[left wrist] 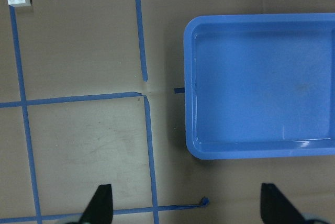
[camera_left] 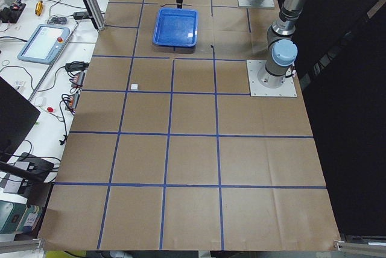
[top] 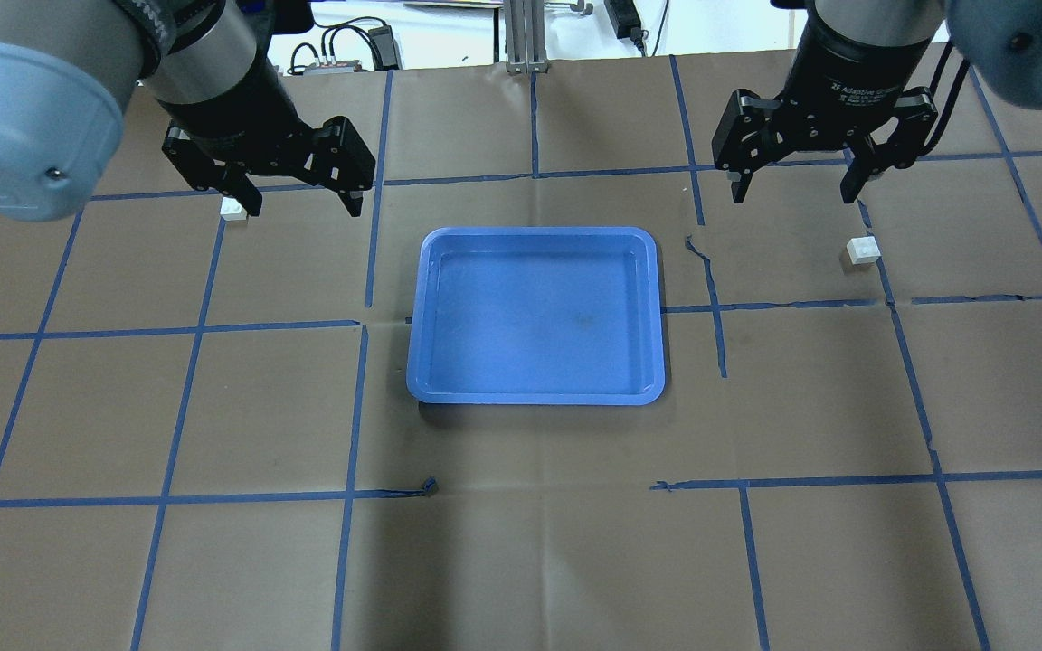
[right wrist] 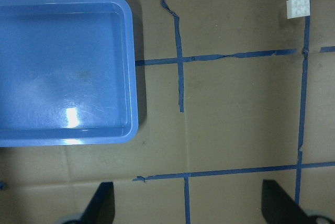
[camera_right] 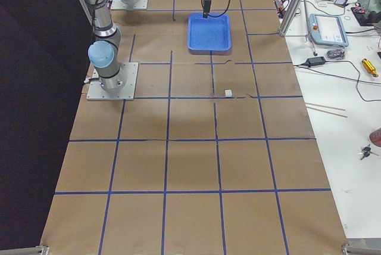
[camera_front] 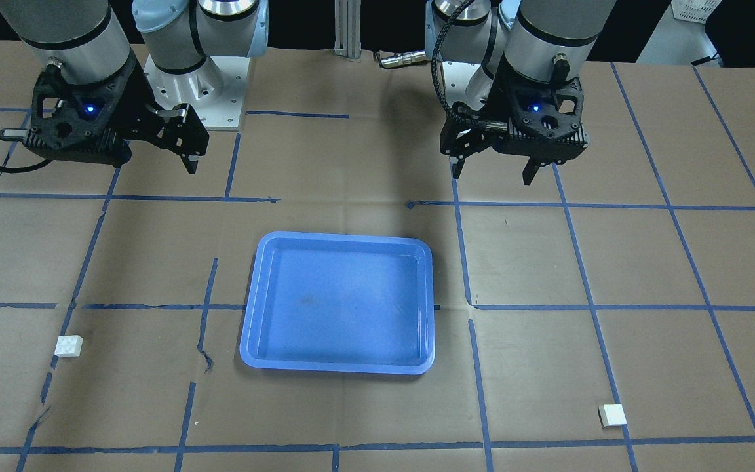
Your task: Assemble white blocks and place on blue tray
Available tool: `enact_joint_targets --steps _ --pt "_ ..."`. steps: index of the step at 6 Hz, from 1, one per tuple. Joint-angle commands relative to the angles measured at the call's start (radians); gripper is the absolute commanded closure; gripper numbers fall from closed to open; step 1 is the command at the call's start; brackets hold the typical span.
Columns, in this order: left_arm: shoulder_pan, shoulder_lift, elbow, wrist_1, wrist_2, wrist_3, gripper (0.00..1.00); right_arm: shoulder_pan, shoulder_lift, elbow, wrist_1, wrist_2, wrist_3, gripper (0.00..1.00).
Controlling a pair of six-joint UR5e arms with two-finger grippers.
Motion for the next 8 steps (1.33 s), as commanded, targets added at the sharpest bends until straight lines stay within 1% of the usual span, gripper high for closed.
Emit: enact_joint_targets --steps 1,3,5,6,7,8 --pt "0.004 0.0 0.005 0.006 0.0 0.0 0.01 0.0 0.0 0.0 0.0 0.0 0.0 0.0" --pt "0.009 -0.001 0.011 0.006 -0.005 0.0 0.01 0.0 -0.002 -0.002 0.0 0.0 -0.002 0.0" --pt "0.017 -0.001 0.006 0.008 -0.002 0.029 0.01 0.002 0.0 -0.002 0.002 -0.002 -0.058 0.0" --pt "0.02 0.003 0.003 0.006 -0.002 0.032 0.01 0.0 0.0 -0.011 -0.008 -0.012 -0.19 0.0" --pt "0.036 -0.006 0.005 0.006 -0.007 0.093 0.01 -0.015 0.0 -0.006 -0.008 -0.023 -0.33 0.0" --pt "0.053 -0.006 0.003 0.008 -0.005 0.162 0.01 -0.021 -0.006 -0.005 -0.011 -0.044 -0.514 0.0"
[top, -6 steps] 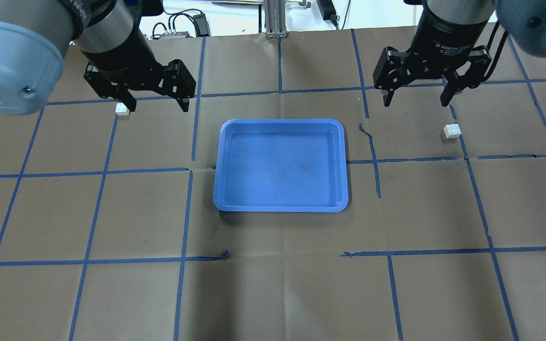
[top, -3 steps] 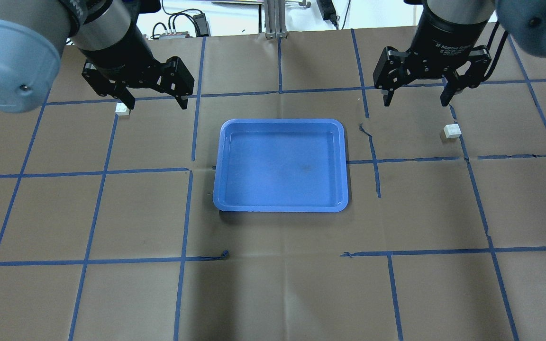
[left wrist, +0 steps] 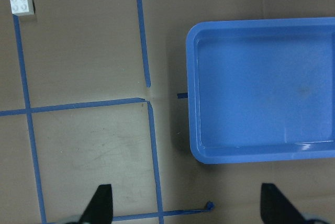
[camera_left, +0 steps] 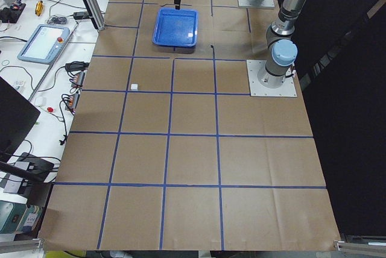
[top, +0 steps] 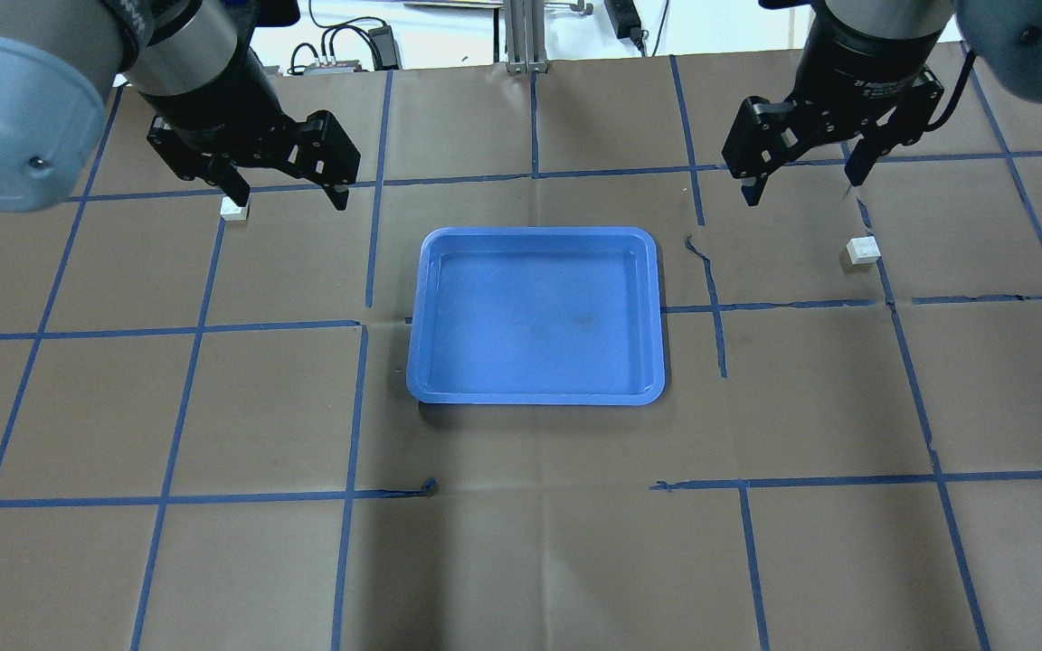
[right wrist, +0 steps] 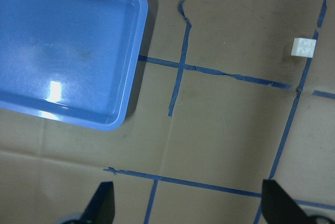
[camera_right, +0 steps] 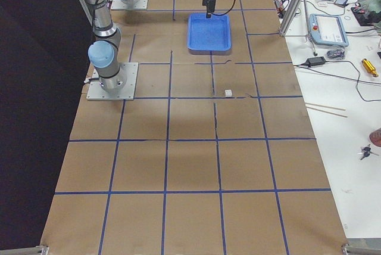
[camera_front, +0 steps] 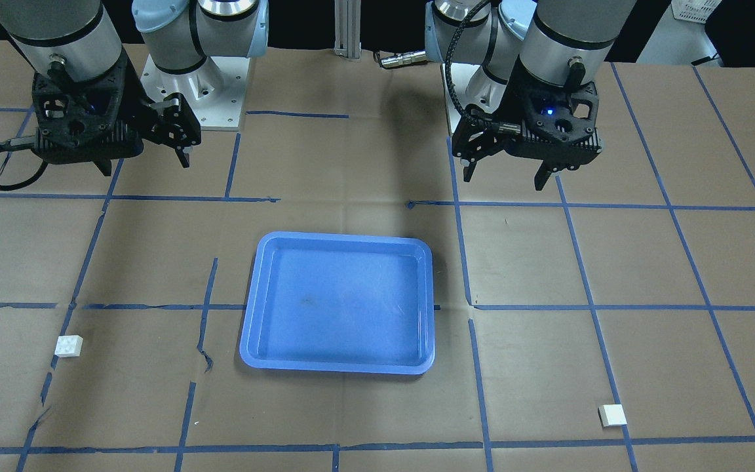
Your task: Assemble white blocks and place on blue tray
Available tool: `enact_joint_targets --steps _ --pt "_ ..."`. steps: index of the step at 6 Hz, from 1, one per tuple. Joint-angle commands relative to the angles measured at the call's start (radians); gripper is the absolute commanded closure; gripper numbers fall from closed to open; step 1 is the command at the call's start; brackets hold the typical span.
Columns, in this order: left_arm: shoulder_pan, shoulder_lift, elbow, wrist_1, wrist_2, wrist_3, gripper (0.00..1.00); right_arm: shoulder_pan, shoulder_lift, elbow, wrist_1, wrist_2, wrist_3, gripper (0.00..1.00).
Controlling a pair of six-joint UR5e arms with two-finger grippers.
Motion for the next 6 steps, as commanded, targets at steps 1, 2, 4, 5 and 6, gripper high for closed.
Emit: enact_joint_targets --steps 1,2,4,5,6 --pt "0.049 -0.008 0.01 0.003 -0.002 0.175 0.01 -0.032 -0.007 0.001 -0.027 -0.046 -0.356 0.0" --pt "0.078 -0.043 0.023 0.095 -0.003 0.343 0.01 -0.075 -0.009 0.004 -0.071 -0.048 -0.617 0.0" --pt "0.166 -0.118 0.034 0.108 -0.005 0.598 0.01 -0.211 -0.001 0.008 -0.093 -0.033 -1.102 0.0" --pt "0.235 -0.155 0.039 0.108 -0.002 0.791 0.01 -0.257 0.013 0.003 -0.104 -0.027 -1.305 0.0" --pt "0.272 -0.192 0.03 0.11 0.008 1.037 0.01 -0.271 0.034 0.001 -0.113 -0.027 -1.454 0.0"
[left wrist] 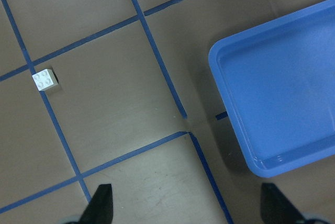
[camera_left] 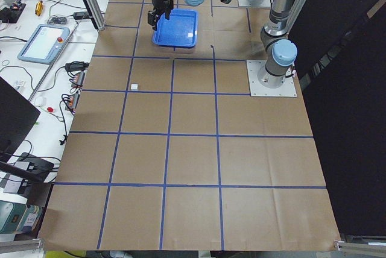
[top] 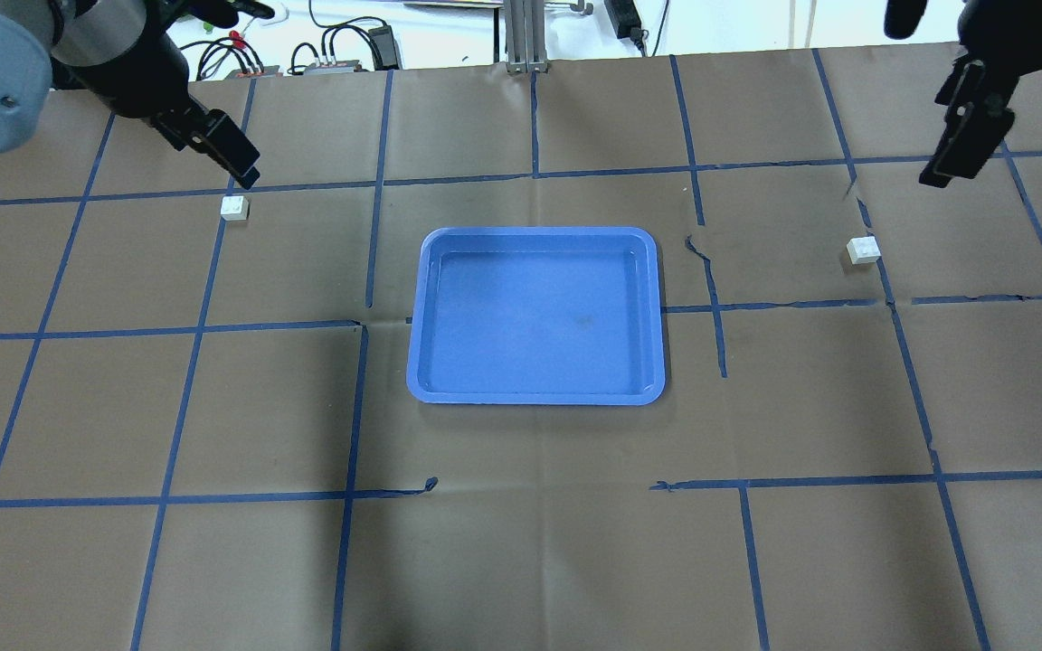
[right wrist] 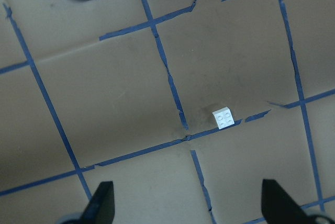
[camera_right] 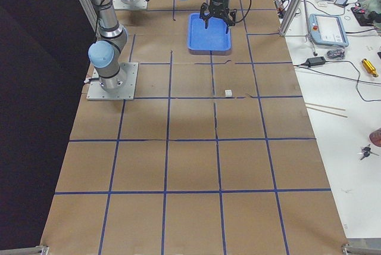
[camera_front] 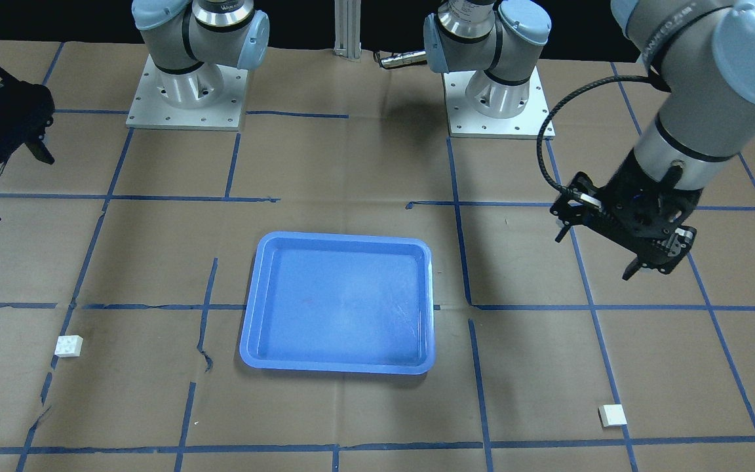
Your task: Assemble white blocks and place on blue tray
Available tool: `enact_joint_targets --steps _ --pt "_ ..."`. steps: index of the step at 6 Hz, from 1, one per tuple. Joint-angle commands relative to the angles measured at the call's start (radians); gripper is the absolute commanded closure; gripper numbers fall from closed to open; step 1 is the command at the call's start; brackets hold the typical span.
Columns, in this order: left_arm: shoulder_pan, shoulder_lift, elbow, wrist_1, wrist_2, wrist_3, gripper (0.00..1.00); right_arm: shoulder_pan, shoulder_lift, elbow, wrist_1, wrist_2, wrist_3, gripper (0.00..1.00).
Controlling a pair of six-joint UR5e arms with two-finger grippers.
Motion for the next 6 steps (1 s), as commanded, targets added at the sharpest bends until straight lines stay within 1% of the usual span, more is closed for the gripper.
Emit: enact_joint_targets --steps 1,2,3,4,5,6 --pt "0.095 -0.084 0.005 0.023 0.008 0.322 0.01 -0.061 0.057 -0.007 -0.041 0.03 -0.355 0.01" --pt "0.115 -0.14 -0.009 0.154 -0.002 0.419 0.01 -0.139 0.088 -0.007 -0.06 0.138 -0.516 0.0" --pt "0.115 -0.212 -0.006 0.252 0.004 0.559 0.01 -0.2 0.13 -0.005 -0.053 0.189 -0.609 0.0" --pt "0.12 -0.278 0.003 0.309 -0.002 0.702 0.01 -0.236 0.178 0.001 -0.045 0.229 -0.654 0.0" --pt "0.15 -0.337 0.006 0.337 -0.004 0.816 0.01 -0.257 0.253 0.006 -0.054 0.284 -0.663 0.0" --pt "0.163 -0.375 0.011 0.359 -0.005 0.852 0.01 -0.291 0.311 0.006 -0.057 0.368 -0.663 0.0"
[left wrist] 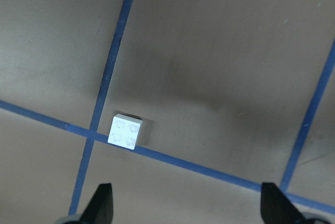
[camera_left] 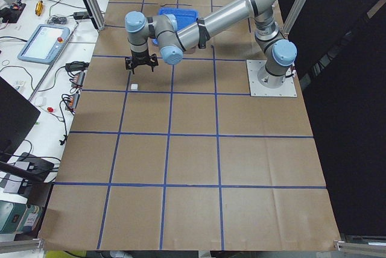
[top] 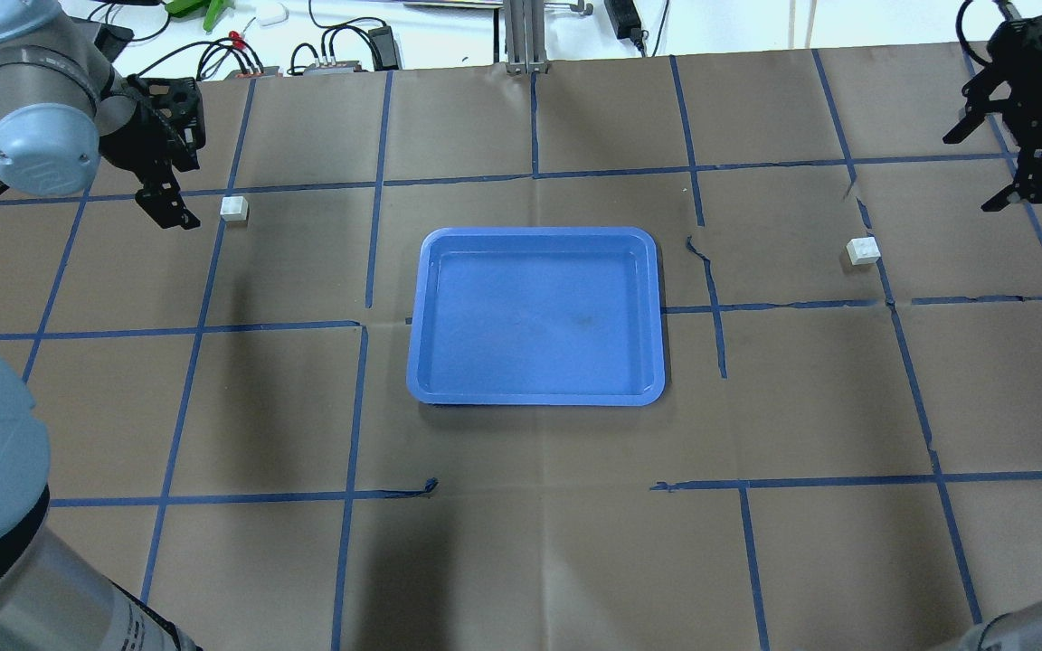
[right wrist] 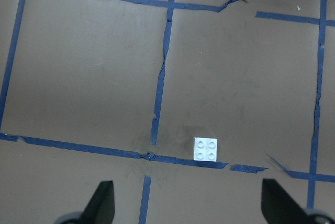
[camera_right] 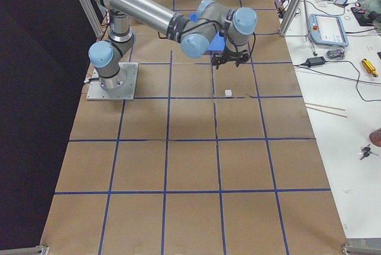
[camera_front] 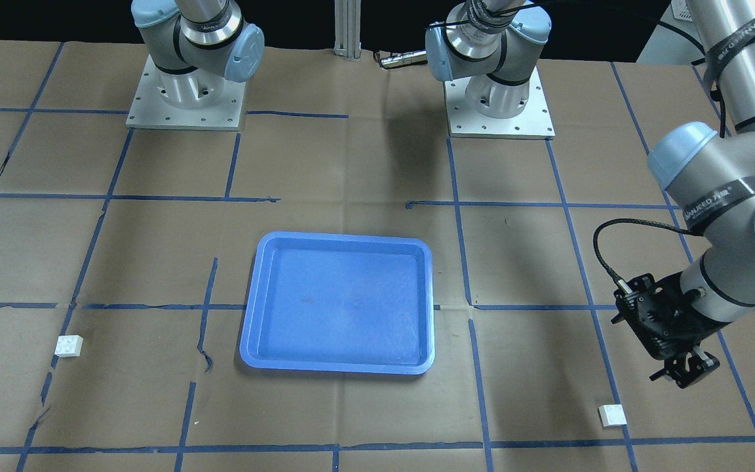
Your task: Assemble white blocks and place on blue tray
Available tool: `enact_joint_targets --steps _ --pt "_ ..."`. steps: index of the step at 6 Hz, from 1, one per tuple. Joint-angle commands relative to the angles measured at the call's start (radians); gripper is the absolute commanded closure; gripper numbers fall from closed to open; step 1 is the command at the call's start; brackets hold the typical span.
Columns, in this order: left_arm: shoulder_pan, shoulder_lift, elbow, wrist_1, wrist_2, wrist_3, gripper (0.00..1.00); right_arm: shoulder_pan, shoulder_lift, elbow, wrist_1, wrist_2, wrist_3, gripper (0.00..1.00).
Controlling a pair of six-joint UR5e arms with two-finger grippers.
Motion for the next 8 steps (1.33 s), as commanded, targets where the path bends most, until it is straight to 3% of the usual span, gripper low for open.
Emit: enact_joint_targets --steps 1,3,5,8 --pt "0.017 -0.095 0.038 0.035 -0.014 0.061 0.01 -0.052 0.13 0.003 -0.01 0.199 -0.006 0.0" --pt "0.017 -0.15 0.069 0.034 -0.017 0.077 0.01 -0.072 0.252 0.003 -0.06 0.302 -0.006 0.0" --pt "0.016 -0.19 0.105 0.038 -0.04 0.081 0.01 -0.074 0.317 0.008 -0.109 0.312 -0.021 0.0" --pt "0.016 -0.226 0.13 0.038 -0.049 0.155 0.06 -0.1 0.33 0.06 -0.119 0.313 -0.1 0.0"
